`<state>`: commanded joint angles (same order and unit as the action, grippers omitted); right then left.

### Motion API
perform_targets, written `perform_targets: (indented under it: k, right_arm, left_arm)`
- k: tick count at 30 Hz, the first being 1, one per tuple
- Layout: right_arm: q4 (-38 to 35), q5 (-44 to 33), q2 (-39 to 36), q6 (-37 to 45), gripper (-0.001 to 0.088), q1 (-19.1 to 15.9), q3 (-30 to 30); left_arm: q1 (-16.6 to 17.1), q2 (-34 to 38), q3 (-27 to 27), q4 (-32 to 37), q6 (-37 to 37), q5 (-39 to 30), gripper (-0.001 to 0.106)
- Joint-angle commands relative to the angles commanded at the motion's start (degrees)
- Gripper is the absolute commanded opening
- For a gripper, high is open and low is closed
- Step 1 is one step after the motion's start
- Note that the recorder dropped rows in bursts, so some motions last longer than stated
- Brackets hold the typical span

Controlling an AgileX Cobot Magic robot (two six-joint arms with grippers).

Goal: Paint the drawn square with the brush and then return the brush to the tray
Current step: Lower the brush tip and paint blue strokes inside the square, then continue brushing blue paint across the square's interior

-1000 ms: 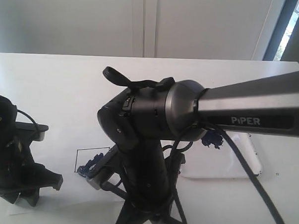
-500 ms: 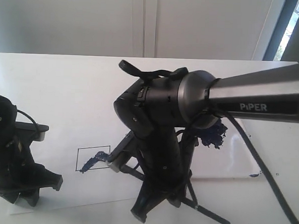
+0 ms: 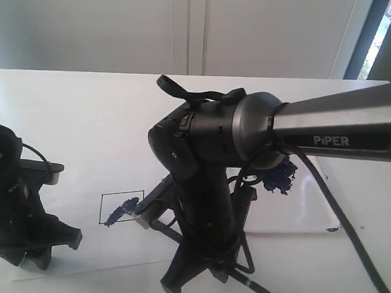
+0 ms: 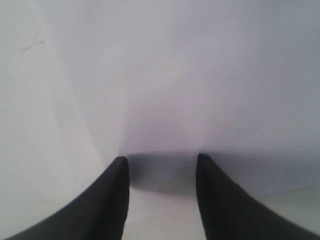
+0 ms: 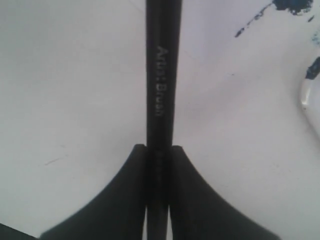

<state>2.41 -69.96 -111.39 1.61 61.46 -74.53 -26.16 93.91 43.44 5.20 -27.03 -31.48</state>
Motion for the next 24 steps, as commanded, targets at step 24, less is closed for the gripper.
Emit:
perform_targets:
  k: [24]
  right_arm:
    - [7.32,0.00,0.00,-1.61,0.0000,0.24,0.00]
  left_arm:
    - [0.21,-7.24,1.85,-5.68,5.99,6.66,0.048]
